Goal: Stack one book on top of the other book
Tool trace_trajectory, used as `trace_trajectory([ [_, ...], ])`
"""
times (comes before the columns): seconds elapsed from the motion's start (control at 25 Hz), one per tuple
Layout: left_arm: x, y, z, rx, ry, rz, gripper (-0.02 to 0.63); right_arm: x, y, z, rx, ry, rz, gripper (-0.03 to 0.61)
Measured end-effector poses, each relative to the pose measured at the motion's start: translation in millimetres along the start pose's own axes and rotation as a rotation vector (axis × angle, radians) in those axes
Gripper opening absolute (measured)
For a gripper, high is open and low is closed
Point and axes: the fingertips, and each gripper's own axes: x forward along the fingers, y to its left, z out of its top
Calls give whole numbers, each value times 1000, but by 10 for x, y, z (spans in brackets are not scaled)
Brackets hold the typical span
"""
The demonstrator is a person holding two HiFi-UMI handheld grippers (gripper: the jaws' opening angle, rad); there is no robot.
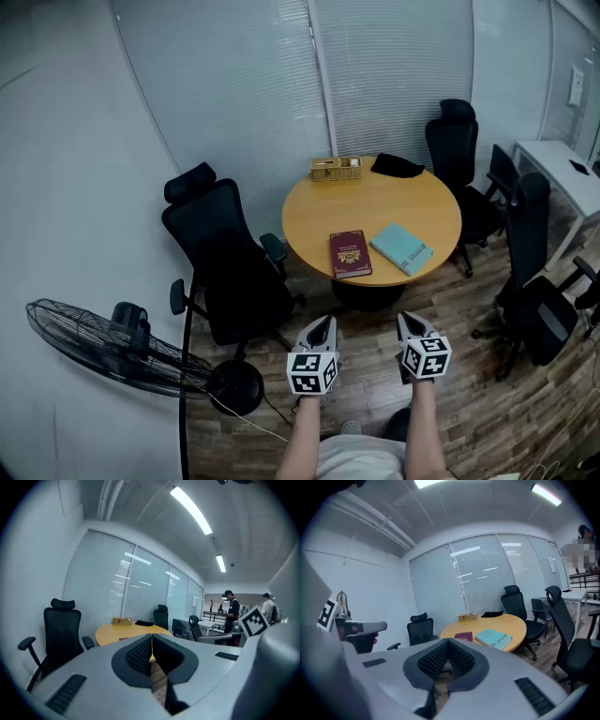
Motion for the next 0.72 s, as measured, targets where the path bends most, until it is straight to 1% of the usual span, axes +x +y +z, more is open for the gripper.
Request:
trace_trajectory([
  [0.16, -21, 231, -199, -78, 21, 24, 29, -82, -77, -78, -18, 11, -10, 18],
  [0.24, -35, 238, -230, -74, 28, 20, 29, -130, -110, -54, 2, -7, -16, 18],
  [0.36, -13, 197, -276, -61, 38, -13, 29, -183, -129, -58, 30, -35, -37, 18],
  [0.44, 70, 171, -318, -104, 52, -53, 29, -149, -137, -70, 42, -38, -31, 18],
  [0.52, 170, 133, -328, -157, 59, -89, 29, -94, -136, -103, 44, -8, -5, 18],
  [0.6, 264, 101, -314, -150, 68, -93, 29, -82, -158, -129, 40, 18, -3, 18],
  [0.68, 365, 82, -287, -123, 74, -86, 29, -90, -213, -125, 51, 19, -14, 18],
  [0.72, 422, 76, -267, -123, 67, -83, 29, -79, -252, -120, 54, 17, -16, 18],
])
